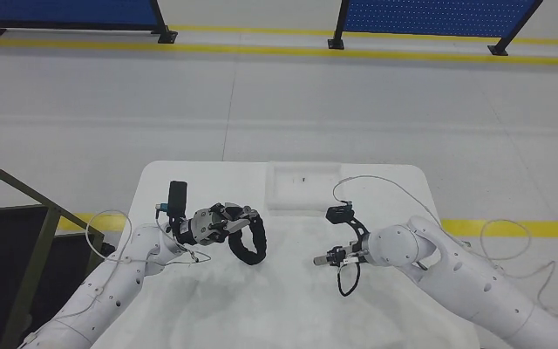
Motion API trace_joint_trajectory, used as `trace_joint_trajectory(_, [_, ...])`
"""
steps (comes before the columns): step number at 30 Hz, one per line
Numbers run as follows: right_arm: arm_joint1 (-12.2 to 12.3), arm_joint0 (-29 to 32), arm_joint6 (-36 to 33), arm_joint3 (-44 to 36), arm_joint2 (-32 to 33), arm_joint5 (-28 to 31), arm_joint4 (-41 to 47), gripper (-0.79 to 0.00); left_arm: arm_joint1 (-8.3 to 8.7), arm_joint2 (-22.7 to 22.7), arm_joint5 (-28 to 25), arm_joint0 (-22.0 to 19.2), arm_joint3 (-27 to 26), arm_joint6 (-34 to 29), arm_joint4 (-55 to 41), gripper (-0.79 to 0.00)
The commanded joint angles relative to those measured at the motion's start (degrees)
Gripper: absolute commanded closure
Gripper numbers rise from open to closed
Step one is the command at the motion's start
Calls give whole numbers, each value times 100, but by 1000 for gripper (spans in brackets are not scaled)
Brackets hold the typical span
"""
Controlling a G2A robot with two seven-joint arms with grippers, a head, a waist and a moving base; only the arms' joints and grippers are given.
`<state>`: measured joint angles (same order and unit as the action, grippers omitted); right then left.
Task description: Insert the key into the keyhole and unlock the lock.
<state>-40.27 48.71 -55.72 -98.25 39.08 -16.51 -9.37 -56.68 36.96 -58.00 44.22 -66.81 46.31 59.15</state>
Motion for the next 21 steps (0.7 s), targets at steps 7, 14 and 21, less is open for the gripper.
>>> trace_joint_trajectory(7, [-157,-7,114,322,-65,193,82,-437,0,0,0,0,0,0,0,0])
trace_joint_trajectory(14, [-252,-11,141,528,-64,92,1,-382,0,0,0,0,0,0,0,0])
trace_joint_trajectory(21, [-298,17,77,596,-24,-80,-208,-363,0,0,0,0,0,0,0,0])
